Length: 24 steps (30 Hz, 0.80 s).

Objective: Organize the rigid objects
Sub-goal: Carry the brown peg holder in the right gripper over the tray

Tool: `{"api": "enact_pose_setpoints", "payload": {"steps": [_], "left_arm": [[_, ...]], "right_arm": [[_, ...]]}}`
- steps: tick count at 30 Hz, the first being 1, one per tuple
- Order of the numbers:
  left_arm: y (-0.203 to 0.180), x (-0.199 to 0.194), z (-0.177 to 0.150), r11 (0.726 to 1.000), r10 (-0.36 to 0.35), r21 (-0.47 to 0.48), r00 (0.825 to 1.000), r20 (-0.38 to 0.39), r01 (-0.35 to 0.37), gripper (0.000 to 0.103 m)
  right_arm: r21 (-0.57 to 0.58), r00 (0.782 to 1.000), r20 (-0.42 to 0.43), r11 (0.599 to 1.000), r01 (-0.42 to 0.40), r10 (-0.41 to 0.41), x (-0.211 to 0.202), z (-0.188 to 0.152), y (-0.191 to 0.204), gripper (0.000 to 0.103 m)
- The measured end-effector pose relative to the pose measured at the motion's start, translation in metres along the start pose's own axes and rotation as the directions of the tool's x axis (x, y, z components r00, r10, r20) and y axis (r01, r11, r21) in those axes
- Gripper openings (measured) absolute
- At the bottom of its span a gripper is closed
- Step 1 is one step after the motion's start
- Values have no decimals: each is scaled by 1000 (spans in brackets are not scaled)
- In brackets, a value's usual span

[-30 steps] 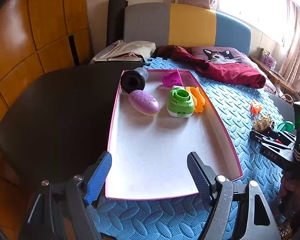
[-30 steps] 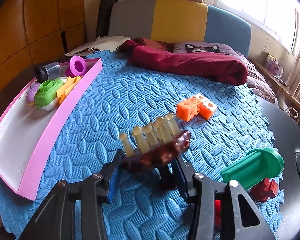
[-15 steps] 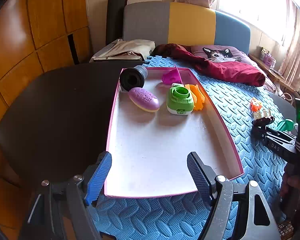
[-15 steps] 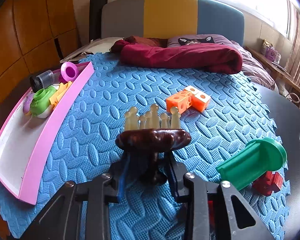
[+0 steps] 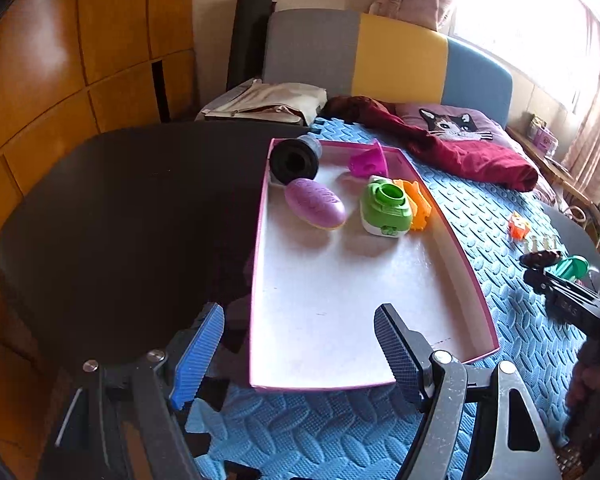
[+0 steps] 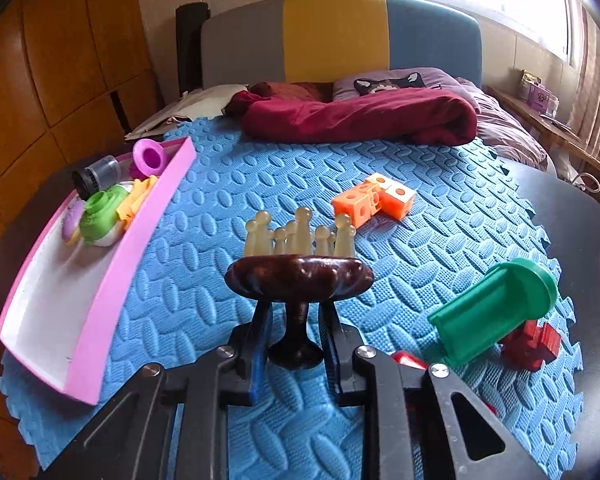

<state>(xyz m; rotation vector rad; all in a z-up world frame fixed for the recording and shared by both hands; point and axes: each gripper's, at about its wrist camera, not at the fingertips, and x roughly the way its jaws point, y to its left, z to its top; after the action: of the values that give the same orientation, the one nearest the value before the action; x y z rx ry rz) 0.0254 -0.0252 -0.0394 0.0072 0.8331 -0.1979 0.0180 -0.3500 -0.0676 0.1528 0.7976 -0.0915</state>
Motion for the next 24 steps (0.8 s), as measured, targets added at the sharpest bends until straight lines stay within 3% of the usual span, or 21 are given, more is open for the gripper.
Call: {"api": "enact_pose_setpoints", "payload": {"steps": [6, 15, 21, 24], "left_arm": [[6, 2, 0, 1000, 3, -18, 1000, -5, -3, 78], [23, -1, 2, 998, 15, -57, 1000, 8, -15, 78], [32, 3, 1, 997, 17, -79, 1000, -5, -17, 78], [35, 5, 1, 996, 15, -86, 1000, -8, -16, 78]], "right_arm": [[-22, 994, 16, 994, -111, 111, -17, 9, 32, 23], [-140, 962, -18, 952, -274, 274, -15, 29, 114, 23], [-169, 956, -112, 943, -287, 271, 20, 32, 143, 23], [-145, 961, -178, 960, -239, 212, 47, 31, 143, 24]]}}
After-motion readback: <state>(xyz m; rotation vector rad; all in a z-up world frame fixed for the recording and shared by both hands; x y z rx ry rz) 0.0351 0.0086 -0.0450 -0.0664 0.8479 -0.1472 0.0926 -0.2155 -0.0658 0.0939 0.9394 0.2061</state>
